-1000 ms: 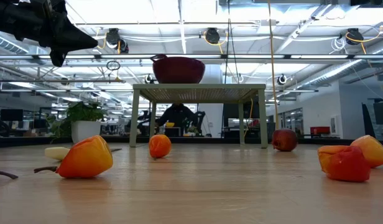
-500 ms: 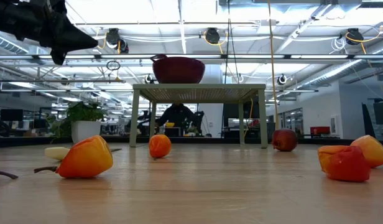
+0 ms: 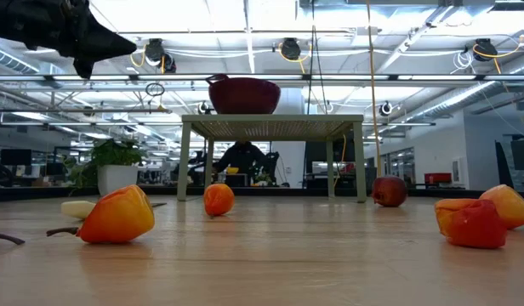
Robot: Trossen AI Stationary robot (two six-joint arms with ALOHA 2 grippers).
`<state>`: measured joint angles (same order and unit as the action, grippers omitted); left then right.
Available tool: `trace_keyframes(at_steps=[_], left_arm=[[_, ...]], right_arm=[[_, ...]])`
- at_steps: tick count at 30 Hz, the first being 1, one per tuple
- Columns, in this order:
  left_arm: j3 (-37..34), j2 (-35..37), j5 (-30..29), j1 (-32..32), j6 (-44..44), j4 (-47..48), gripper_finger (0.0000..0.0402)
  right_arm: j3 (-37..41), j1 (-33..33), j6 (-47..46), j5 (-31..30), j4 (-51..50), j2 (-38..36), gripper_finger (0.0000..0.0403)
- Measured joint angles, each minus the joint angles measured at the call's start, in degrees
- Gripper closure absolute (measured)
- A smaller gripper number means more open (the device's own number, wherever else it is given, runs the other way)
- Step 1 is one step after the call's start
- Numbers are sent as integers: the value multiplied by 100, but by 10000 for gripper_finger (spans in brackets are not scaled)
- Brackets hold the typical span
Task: Pick & Place Fruit
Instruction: Put the kiwi into the strainer bowl on the shelf
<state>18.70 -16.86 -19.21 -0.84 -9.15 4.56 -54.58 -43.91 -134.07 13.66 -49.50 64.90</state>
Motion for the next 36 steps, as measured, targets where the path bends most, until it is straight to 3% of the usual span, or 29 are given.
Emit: trace_keyframes(at_steps=[3, 6, 21, 36], left_arm=[[0, 2, -2, 0, 255, -137, 382], [0, 2, -3, 0, 466, -238, 382], [0, 2, -41, 0, 647, -330, 382], [0, 2, -43, 0, 763, -335, 382]], right_arm=[[491, -189, -248, 10, 771, 10, 94], [711, -239, -236, -1, 925, 85, 94], [758, -234, -243, 421, -41, 140, 94], [758, -233, -183, 464, -48, 847, 94]])
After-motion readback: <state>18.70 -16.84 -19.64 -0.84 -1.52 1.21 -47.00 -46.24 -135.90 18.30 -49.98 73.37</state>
